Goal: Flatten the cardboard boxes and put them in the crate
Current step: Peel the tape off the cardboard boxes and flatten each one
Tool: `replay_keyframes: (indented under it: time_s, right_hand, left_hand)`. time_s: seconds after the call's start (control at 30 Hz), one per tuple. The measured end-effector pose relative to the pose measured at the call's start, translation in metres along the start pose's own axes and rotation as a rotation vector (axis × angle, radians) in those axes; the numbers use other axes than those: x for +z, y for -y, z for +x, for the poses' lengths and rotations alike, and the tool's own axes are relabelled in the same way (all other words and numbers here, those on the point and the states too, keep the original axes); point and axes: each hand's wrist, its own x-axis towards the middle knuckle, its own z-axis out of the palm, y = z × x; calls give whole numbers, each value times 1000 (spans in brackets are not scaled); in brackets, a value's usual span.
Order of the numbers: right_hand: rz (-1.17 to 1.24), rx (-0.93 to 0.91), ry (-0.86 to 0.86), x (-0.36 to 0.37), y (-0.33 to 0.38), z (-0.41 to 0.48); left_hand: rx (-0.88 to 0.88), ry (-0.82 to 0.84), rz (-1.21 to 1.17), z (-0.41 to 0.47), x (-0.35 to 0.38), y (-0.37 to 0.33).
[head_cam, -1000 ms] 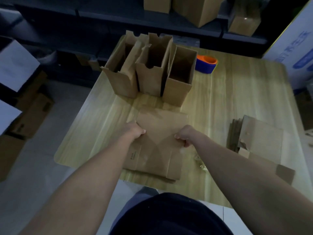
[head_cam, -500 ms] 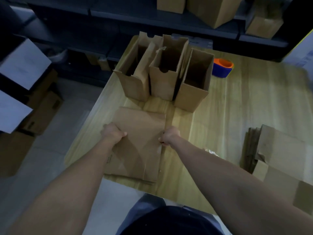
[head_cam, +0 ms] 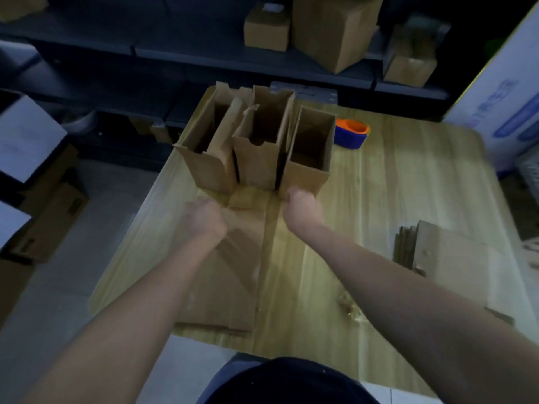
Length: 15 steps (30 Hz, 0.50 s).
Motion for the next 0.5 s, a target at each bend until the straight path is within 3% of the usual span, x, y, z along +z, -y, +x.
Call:
replay_keyframes:
  time_s: [0.07, 0.1, 0.27, 0.37, 0.5]
  right_hand:
    - [-15, -101, -350, -30, -3, 14]
    - [-54, -122, -412, -41, -7, 22]
    - [-341, -24, 56, -73, -30, 49]
    - [-253, -51, -28, -79, -40, 50]
    - [93, -24, -203, -113, -45, 55]
  left_hand:
    - [107, -72, -100, -5, -13, -28]
    - [162, -97, -159, -8, -20, -42]
    - [430, -59, -435, -17, -44, -80]
    - [485, -53, -512, -20, -49, -88]
    - [440, -56, -597, -21, -50, -101]
